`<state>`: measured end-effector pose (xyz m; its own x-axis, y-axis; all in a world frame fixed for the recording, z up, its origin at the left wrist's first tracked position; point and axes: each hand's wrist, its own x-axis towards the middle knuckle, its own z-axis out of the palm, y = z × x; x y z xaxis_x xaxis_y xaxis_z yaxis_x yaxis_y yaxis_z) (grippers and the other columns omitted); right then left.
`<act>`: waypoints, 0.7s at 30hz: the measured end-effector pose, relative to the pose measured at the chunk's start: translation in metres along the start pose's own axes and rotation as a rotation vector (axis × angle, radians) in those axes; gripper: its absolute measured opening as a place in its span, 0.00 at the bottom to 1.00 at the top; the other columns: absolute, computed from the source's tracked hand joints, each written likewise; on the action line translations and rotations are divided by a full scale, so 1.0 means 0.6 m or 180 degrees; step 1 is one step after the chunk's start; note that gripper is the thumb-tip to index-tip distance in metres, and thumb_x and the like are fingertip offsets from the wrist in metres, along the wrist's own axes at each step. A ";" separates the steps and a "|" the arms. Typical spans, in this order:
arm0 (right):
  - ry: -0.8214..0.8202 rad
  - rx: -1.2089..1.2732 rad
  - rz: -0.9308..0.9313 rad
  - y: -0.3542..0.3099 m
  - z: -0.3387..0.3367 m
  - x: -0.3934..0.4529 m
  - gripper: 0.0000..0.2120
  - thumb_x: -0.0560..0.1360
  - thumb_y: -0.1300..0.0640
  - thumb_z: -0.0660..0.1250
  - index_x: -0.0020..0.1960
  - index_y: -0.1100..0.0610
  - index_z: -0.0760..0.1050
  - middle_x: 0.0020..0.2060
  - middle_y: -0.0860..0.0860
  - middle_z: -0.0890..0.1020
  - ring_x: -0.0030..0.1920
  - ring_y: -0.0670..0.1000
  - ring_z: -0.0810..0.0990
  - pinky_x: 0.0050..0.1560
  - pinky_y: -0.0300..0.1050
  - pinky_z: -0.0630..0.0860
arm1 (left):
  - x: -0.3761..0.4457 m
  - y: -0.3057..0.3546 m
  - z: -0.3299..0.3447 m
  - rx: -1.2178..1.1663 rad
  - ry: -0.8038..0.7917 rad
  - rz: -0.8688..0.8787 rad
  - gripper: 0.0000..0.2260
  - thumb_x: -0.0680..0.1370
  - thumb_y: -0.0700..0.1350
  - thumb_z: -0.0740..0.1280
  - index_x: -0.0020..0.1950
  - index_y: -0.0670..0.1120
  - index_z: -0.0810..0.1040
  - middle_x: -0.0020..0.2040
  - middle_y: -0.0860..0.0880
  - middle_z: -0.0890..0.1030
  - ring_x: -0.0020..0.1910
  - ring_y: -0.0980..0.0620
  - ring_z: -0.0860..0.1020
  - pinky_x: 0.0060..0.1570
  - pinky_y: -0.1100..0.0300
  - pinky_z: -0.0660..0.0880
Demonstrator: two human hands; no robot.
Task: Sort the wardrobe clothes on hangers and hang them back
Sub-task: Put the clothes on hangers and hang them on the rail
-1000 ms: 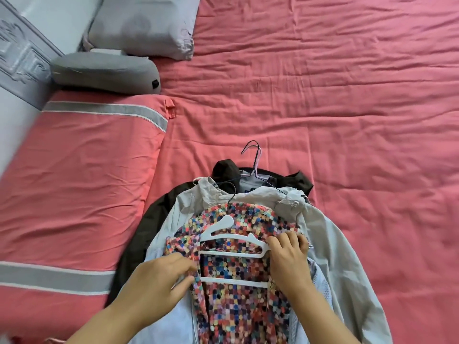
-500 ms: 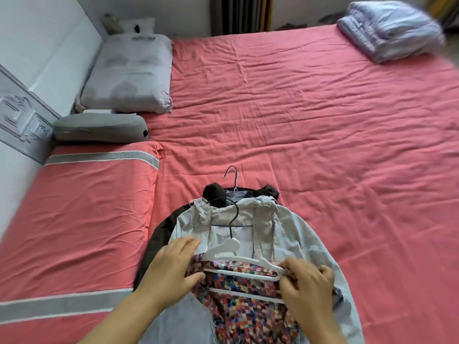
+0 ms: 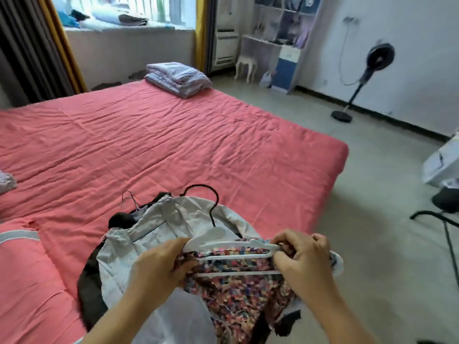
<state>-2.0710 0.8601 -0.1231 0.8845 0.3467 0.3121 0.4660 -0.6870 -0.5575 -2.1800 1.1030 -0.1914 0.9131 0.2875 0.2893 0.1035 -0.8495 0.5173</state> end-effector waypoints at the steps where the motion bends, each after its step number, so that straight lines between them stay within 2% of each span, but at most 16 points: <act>1: 0.0171 -0.0095 0.0084 0.000 -0.034 -0.032 0.07 0.61 0.55 0.64 0.34 0.45 0.77 0.26 0.41 0.76 0.38 0.41 0.73 0.52 0.29 0.56 | -0.001 0.024 -0.004 -0.0016 0.0009 0.0229 0.19 0.69 0.66 0.57 0.54 0.58 0.69 0.41 0.55 0.81 0.37 0.48 0.81 0.32 0.54 0.77; 4: 0.0597 -0.0289 0.0260 0.006 -0.113 -0.111 0.08 0.60 0.57 0.66 0.36 0.46 0.77 0.29 0.39 0.77 0.37 0.38 0.72 0.52 0.29 0.58 | 0.000 0.090 -0.008 -0.0074 -0.0019 0.0928 0.21 0.74 0.69 0.52 0.56 0.55 0.70 0.43 0.53 0.82 0.38 0.49 0.81 0.30 0.58 0.77; 5: 0.0691 -0.0333 0.0339 0.008 -0.137 -0.135 0.08 0.60 0.57 0.66 0.37 0.47 0.77 0.28 0.38 0.76 0.35 0.37 0.72 0.51 0.33 0.62 | 0.000 0.114 -0.007 -0.0094 -0.0016 0.1129 0.22 0.75 0.68 0.52 0.55 0.54 0.71 0.43 0.54 0.81 0.38 0.51 0.80 0.29 0.62 0.74; 7: 0.0861 -0.0445 0.0444 0.016 -0.191 -0.187 0.08 0.61 0.58 0.66 0.38 0.48 0.79 0.28 0.37 0.73 0.32 0.39 0.71 0.42 0.42 0.69 | 0.001 0.178 -0.007 -0.0191 0.0048 0.1487 0.20 0.72 0.67 0.58 0.53 0.53 0.73 0.41 0.55 0.79 0.39 0.55 0.74 0.32 0.75 0.63; 9: 0.0960 -0.0486 0.0476 0.024 -0.242 -0.237 0.10 0.64 0.60 0.66 0.41 0.49 0.82 0.30 0.34 0.73 0.34 0.41 0.73 0.37 0.41 0.69 | 0.001 0.239 -0.006 -0.0254 0.0114 0.1825 0.18 0.69 0.64 0.61 0.50 0.53 0.73 0.38 0.55 0.78 0.40 0.54 0.71 0.34 0.78 0.56; 11: 0.0993 -0.0379 0.0511 0.032 -0.292 -0.285 0.13 0.66 0.66 0.69 0.45 0.52 0.83 0.34 0.36 0.76 0.39 0.41 0.77 0.40 0.34 0.71 | 0.001 0.294 -0.003 -0.0341 0.0093 0.2171 0.16 0.69 0.63 0.61 0.48 0.54 0.73 0.36 0.56 0.77 0.36 0.56 0.73 0.35 0.79 0.56; 13: 0.1045 -0.0213 0.0529 0.037 -0.334 -0.324 0.15 0.66 0.66 0.69 0.48 0.53 0.84 0.37 0.38 0.78 0.41 0.39 0.77 0.42 0.27 0.69 | 0.006 0.337 0.002 -0.0421 0.0086 0.2472 0.15 0.69 0.64 0.60 0.48 0.55 0.72 0.35 0.56 0.77 0.34 0.54 0.76 0.37 0.79 0.56; 16: 0.1540 -0.0229 0.0696 0.037 -0.394 -0.391 0.19 0.65 0.65 0.67 0.52 0.48 0.81 0.38 0.37 0.80 0.42 0.39 0.78 0.44 0.26 0.70 | 0.000 0.426 0.010 -0.0520 0.0104 0.3036 0.19 0.72 0.66 0.56 0.47 0.53 0.76 0.34 0.56 0.77 0.34 0.56 0.75 0.39 0.78 0.54; 19: 0.2115 -0.0590 0.0852 0.034 -0.437 -0.444 0.15 0.66 0.66 0.67 0.47 0.53 0.84 0.37 0.38 0.81 0.42 0.38 0.79 0.44 0.25 0.70 | -0.025 0.522 0.015 -0.0621 0.0178 0.3408 0.22 0.77 0.66 0.49 0.47 0.53 0.75 0.34 0.56 0.77 0.31 0.51 0.77 0.39 0.76 0.54; 21: 0.2383 -0.0773 0.1005 0.024 -0.471 -0.478 0.13 0.68 0.67 0.69 0.48 0.55 0.84 0.39 0.40 0.81 0.41 0.39 0.79 0.43 0.25 0.70 | -0.045 0.587 0.018 -0.0796 0.0165 0.3612 0.22 0.78 0.66 0.46 0.48 0.53 0.73 0.35 0.55 0.77 0.31 0.51 0.77 0.33 0.72 0.59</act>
<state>-2.3238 0.5703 -0.0036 0.6852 -0.3399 0.6442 0.1062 -0.8283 -0.5501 -2.1640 0.7911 -0.0260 0.4135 -0.5597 0.7181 -0.8494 -0.5212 0.0828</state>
